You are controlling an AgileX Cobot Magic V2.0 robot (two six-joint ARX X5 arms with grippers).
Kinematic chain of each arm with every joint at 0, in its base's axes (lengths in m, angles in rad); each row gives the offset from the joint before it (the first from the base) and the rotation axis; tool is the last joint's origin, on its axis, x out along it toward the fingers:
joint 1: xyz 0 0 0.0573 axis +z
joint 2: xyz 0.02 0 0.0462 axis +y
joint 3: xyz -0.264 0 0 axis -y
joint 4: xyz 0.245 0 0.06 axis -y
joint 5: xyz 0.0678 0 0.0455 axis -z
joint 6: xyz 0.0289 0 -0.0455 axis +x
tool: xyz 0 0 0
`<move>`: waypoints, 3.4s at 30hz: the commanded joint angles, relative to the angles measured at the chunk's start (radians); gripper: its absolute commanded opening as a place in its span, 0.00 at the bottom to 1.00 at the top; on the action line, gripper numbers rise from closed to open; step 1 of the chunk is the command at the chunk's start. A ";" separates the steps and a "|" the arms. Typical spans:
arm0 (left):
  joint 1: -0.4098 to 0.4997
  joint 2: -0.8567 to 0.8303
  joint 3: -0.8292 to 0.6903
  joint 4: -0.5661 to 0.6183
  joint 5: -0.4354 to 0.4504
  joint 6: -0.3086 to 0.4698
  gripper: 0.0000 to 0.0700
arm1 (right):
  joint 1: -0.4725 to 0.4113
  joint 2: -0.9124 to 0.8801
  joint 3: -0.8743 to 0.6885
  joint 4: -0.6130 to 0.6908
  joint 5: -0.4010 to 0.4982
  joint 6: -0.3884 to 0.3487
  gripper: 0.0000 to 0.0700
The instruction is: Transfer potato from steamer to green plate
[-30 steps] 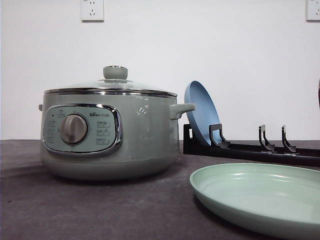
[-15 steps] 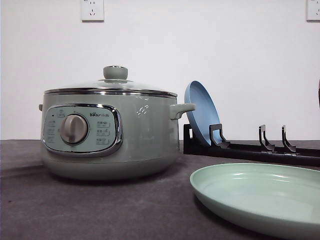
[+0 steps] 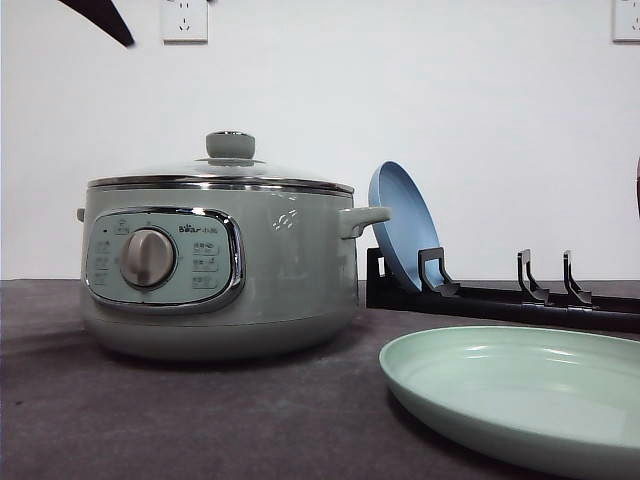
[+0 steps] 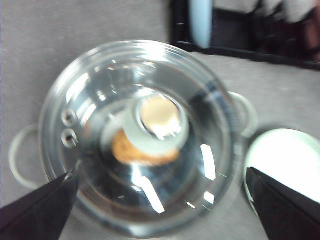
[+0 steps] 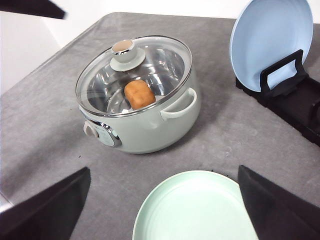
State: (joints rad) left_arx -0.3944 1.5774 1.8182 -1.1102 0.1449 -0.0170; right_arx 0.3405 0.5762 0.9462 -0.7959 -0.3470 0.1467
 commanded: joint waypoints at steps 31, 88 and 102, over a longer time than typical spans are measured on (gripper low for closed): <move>-0.084 0.297 0.105 0.026 -0.052 0.040 0.89 | 0.004 0.002 0.011 0.009 0.007 0.007 0.85; -0.044 0.295 0.429 -0.154 -0.121 0.058 0.01 | 0.004 0.003 0.011 0.001 0.007 0.006 0.85; 0.226 0.295 0.429 -0.159 -0.121 0.058 0.01 | 0.004 0.003 0.011 -0.008 0.007 0.003 0.85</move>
State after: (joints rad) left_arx -0.1753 1.8767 2.2040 -1.2975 0.0257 0.0395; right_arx 0.3405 0.5762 0.9462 -0.8099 -0.3405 0.1467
